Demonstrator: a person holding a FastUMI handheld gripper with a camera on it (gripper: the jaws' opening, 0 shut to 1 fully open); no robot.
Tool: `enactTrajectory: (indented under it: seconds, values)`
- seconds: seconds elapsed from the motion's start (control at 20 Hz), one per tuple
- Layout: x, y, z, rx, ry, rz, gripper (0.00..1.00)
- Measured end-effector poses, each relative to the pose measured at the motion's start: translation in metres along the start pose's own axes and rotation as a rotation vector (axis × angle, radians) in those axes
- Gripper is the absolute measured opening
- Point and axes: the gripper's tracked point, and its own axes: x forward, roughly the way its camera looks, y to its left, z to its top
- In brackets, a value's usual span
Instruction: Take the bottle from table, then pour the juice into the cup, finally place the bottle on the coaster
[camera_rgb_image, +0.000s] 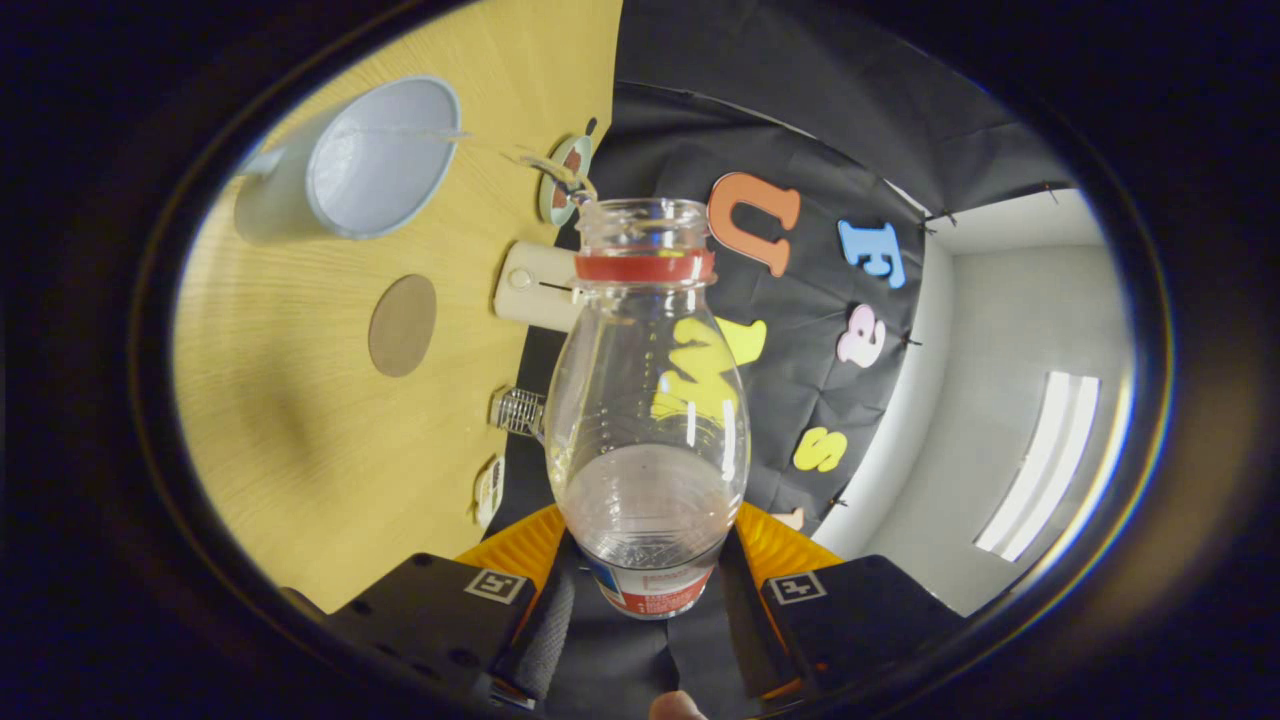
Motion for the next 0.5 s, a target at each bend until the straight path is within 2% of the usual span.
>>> enactTrajectory:
  seconds: [0.5]
  values:
    - [-0.0009,-0.0022,0.0037,-0.036,-0.009,-0.001,0.73]
